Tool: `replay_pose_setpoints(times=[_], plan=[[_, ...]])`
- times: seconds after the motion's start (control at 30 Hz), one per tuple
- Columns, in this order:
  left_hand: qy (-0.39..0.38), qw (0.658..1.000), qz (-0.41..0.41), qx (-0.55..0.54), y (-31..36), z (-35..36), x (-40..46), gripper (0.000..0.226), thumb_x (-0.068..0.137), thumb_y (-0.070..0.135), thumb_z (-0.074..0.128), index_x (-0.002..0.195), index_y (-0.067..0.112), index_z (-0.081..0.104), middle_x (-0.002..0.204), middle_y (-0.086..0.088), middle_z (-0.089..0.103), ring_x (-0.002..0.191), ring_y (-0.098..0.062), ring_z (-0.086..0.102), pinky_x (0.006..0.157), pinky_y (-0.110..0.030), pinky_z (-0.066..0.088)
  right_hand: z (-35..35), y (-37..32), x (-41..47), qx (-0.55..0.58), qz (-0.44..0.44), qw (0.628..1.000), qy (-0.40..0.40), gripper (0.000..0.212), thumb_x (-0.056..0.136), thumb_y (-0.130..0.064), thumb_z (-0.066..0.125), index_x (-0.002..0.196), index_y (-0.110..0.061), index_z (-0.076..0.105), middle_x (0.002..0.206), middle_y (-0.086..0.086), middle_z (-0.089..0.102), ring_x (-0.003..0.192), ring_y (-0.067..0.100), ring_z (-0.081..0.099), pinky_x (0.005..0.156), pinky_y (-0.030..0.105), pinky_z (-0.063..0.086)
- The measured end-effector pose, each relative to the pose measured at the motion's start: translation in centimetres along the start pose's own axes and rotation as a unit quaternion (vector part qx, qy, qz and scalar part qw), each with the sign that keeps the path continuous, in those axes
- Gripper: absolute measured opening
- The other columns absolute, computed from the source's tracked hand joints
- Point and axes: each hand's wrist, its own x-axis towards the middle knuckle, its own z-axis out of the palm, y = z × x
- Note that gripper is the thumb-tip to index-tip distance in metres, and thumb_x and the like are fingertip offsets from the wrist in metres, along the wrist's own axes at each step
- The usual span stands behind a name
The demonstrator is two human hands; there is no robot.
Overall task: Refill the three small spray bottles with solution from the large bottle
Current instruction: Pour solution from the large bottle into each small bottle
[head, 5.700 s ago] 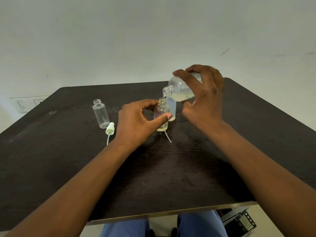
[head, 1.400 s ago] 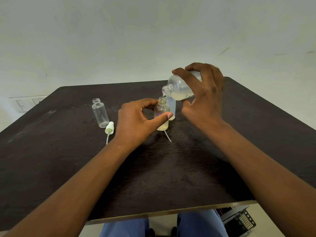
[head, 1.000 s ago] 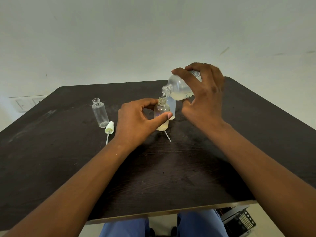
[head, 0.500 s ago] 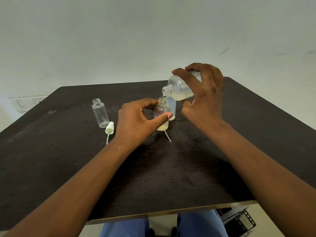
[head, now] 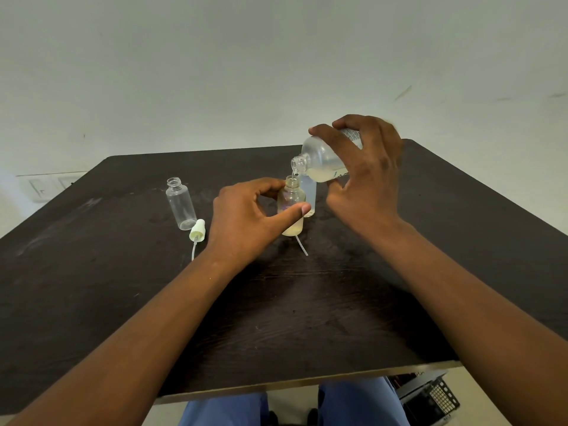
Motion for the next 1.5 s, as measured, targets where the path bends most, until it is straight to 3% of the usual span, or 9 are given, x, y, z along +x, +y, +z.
replay_pose_setpoints(times=[1.13, 1.5], plan=[[-0.009, 1.0, -0.004, 0.0, -0.06, -0.01, 0.01, 0.051, 0.076, 0.056, 0.085, 0.116, 0.024, 0.078, 0.09, 0.027, 0.065, 0.065, 0.019, 0.058, 0.067, -0.012, 0.043, -0.09, -0.04, 0.06, -0.011, -0.002, 1.0, 0.007, 0.074, 0.06, -0.002, 0.063, 0.129, -0.027, 0.071, 0.128, 0.007, 0.063, 0.126, 0.023, 0.042, 0.106, 0.045, 0.041], [-0.006, 1.0, -0.001, -0.001, -0.08, 0.03, 0.03, 0.048, 0.077, 0.054, 0.086, 0.115, 0.024, 0.078, 0.085, 0.033, 0.061, 0.066, 0.02, 0.059, 0.067, -0.013, 0.043, 0.07, -0.02, 0.11, -0.016, -0.002, 1.0, 0.007, 0.075, 0.06, -0.001, 0.068, 0.13, -0.027, 0.071, 0.128, 0.006, 0.063, 0.126, 0.023, 0.042, 0.105, 0.044, 0.04]])
